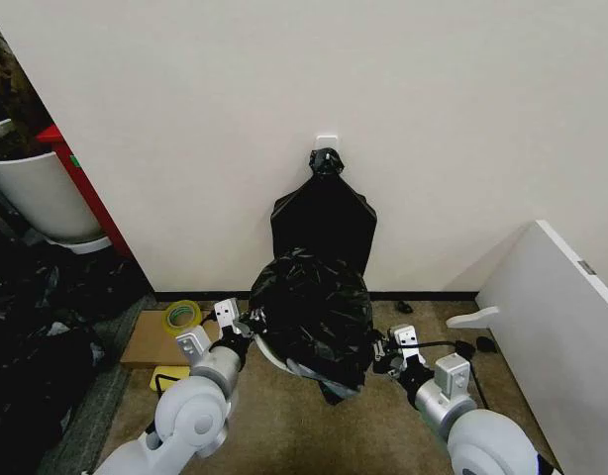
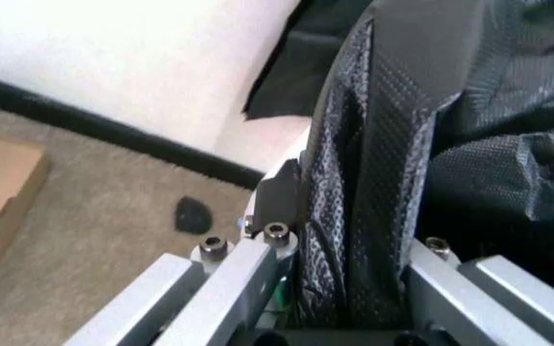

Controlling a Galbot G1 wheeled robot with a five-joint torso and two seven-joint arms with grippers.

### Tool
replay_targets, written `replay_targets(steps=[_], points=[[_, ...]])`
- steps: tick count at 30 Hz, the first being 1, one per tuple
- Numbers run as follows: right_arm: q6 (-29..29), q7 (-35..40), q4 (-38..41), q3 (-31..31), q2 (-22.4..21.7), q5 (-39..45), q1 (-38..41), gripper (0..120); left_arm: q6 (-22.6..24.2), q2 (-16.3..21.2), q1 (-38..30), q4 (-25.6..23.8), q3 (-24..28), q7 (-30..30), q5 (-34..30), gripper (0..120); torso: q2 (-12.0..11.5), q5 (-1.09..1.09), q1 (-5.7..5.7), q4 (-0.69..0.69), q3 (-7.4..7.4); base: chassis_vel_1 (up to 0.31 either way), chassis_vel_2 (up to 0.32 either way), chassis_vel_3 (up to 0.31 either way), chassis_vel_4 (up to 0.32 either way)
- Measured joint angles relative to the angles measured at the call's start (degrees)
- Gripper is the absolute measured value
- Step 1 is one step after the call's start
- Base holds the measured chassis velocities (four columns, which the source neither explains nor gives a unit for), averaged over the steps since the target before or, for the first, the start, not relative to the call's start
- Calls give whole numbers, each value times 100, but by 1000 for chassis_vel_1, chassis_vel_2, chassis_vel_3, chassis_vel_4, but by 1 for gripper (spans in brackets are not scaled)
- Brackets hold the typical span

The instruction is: Place the garbage bag over the trash bin.

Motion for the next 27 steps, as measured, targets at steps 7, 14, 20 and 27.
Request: replay_targets(steps=[7, 14, 20, 27], points=[[47, 141, 285, 91, -175, -36, -137, 41, 151, -11, 44, 26, -40, -282, -76, 1, 0, 0, 0, 2, 0, 0, 0, 0, 0], [-21, 278, 676, 481, -251, -310, -619, 66, 334, 5, -144, 168, -46, -500, -377, 1, 0, 0, 0, 0, 0, 0, 0, 0, 0], [-93, -188, 1074, 382, -397, -653, -977, 89, 468, 15, -329, 266, 16, -631, -542, 1, 0, 0, 0, 1, 0, 0, 0, 0, 0], [126, -870, 972, -36, -332, -1408, -1177, 100, 573, -5, -655, 342, 216, -722, -651, 1, 0, 0, 0, 1, 0, 0, 0, 0, 0]])
